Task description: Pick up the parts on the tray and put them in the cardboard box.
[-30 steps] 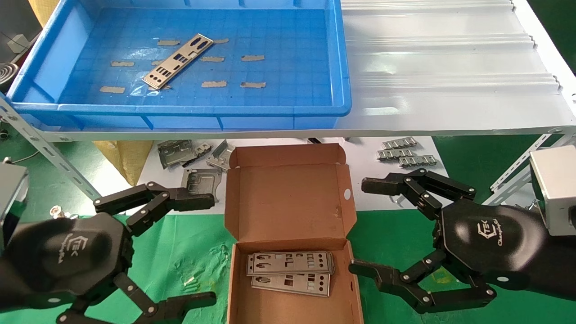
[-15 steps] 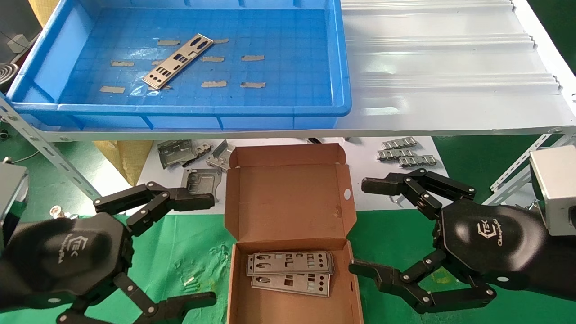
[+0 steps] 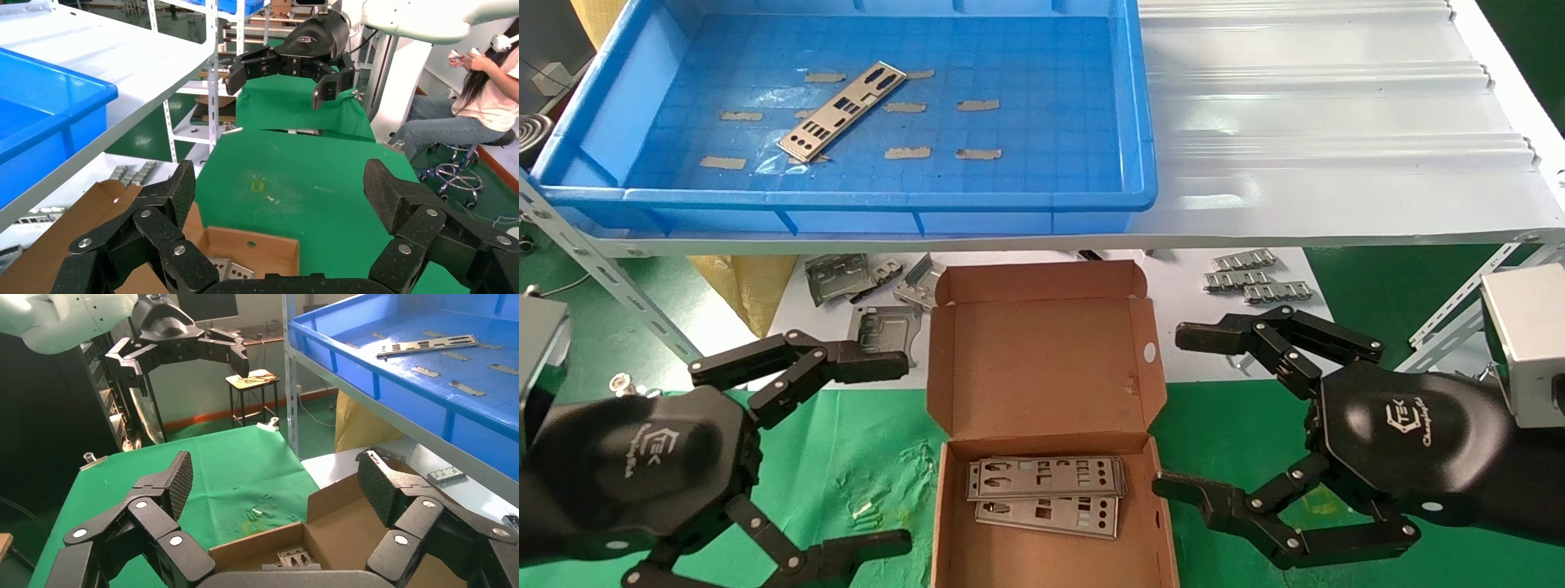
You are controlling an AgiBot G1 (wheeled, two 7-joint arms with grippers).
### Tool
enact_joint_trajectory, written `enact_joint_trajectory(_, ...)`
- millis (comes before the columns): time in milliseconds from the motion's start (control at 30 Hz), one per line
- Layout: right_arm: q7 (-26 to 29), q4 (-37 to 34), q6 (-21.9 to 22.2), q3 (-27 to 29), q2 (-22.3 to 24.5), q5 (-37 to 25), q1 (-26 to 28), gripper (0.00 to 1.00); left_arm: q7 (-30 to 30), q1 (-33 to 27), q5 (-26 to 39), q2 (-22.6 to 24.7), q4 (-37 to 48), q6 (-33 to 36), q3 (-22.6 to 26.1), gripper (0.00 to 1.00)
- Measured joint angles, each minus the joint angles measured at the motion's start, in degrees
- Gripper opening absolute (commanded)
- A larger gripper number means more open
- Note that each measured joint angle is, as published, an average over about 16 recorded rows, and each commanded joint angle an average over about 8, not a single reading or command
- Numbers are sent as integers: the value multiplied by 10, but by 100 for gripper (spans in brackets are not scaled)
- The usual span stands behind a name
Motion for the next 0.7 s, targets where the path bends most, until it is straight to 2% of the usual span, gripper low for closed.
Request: enact_joint_trajectory(700,0,0,0,0,0,0,0,100,0,0,0,0,0,0,0,100)
